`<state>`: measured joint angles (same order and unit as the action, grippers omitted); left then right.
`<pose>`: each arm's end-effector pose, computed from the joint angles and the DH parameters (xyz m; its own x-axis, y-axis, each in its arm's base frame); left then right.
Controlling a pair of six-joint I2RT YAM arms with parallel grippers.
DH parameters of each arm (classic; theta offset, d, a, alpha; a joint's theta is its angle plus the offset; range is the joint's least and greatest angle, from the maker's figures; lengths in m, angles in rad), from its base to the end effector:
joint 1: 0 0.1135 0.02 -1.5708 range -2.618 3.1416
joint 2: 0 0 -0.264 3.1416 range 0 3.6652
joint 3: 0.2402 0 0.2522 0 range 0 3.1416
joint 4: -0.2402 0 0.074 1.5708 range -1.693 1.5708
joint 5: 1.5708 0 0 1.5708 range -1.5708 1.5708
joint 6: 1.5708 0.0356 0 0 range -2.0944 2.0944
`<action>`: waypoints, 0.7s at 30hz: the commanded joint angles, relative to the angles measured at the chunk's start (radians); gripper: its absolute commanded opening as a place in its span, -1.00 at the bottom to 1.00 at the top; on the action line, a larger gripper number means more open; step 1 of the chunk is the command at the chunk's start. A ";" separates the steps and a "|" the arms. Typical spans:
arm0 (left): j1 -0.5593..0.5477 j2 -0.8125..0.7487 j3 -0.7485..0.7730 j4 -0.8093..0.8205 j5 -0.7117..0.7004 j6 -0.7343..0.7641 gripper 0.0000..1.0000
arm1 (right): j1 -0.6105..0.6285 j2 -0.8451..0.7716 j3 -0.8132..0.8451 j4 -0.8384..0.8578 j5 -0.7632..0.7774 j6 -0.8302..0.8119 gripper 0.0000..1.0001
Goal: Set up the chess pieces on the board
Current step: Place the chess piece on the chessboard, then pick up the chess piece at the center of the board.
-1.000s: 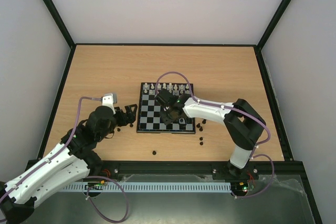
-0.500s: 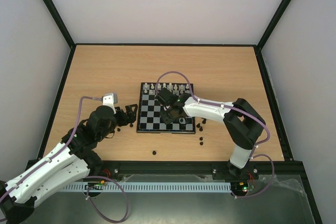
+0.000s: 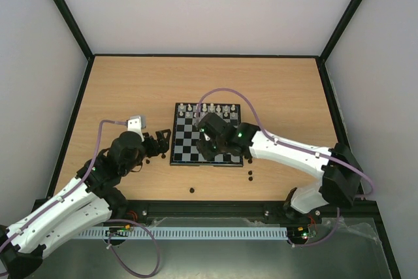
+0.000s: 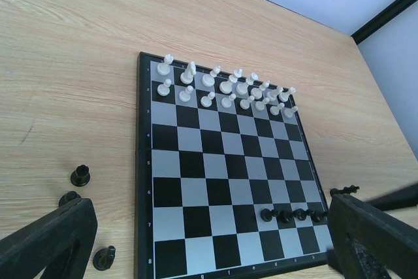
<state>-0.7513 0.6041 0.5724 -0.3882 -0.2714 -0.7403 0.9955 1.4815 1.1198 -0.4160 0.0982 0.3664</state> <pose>0.1149 -0.0943 0.2715 -0.5428 -0.3821 -0.7479 0.1525 0.8308 -0.5352 0.1796 0.2706 0.2691 -0.6419 -0.3346 -0.6899 -0.6073 0.7712 0.1910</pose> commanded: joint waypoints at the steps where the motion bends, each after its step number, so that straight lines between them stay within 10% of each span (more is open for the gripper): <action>1: 0.009 0.009 0.040 -0.002 -0.024 0.013 0.99 | 0.081 -0.050 -0.072 -0.068 0.012 0.053 -0.04; 21: 0.010 -0.039 0.019 -0.020 -0.023 -0.002 0.99 | 0.379 0.144 -0.061 0.017 0.034 0.130 -0.07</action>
<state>-0.7467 0.5903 0.5877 -0.3904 -0.2790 -0.7410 1.3441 1.5711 1.0096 -0.3809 0.1097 0.4789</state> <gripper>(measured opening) 0.994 0.467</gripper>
